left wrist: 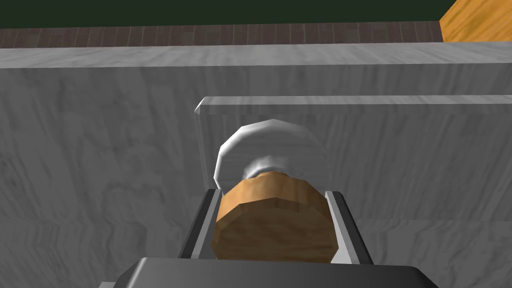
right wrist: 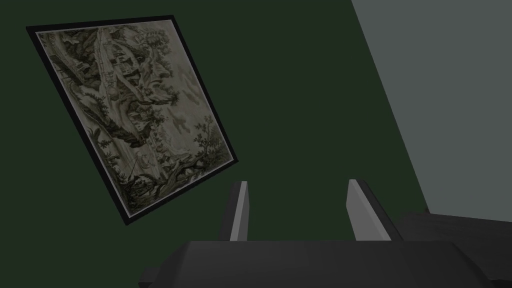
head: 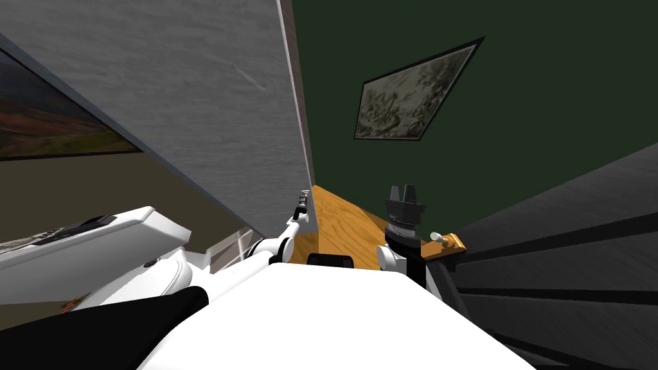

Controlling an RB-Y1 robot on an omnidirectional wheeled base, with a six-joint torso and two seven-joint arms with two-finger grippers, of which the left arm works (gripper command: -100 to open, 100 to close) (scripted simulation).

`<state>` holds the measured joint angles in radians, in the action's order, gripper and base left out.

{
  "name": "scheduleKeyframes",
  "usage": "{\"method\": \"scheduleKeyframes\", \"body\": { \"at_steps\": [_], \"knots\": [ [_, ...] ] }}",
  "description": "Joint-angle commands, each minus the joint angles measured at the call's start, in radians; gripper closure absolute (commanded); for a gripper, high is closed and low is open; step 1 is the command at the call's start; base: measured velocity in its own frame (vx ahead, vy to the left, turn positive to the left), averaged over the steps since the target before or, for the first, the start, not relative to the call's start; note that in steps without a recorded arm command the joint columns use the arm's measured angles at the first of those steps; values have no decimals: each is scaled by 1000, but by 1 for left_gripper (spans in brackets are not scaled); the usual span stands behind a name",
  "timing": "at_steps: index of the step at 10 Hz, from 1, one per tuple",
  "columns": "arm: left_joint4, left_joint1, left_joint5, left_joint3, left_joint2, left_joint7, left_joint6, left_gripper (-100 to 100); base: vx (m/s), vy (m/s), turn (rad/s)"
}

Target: Push the door open

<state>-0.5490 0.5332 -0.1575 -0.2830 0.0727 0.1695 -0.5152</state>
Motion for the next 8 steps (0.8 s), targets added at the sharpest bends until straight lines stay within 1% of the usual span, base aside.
{"method": "scheduleKeyframes", "body": {
  "at_steps": [1, 5, 7, 8],
  "knots": [
    [-8, -4, -6, -14, 9, 6, 3, 100, 155, -91, 55],
    [-7, -7, -18, -43, 24, 18, 1, 100, 171, -64, 47],
    [-7, -7, -18, -43, 24, 18, 1, 100, 71, -27, 14],
    [-7, -9, -27, -63, 33, 27, 0, 100, 129, -38, 26]
  ]
}}
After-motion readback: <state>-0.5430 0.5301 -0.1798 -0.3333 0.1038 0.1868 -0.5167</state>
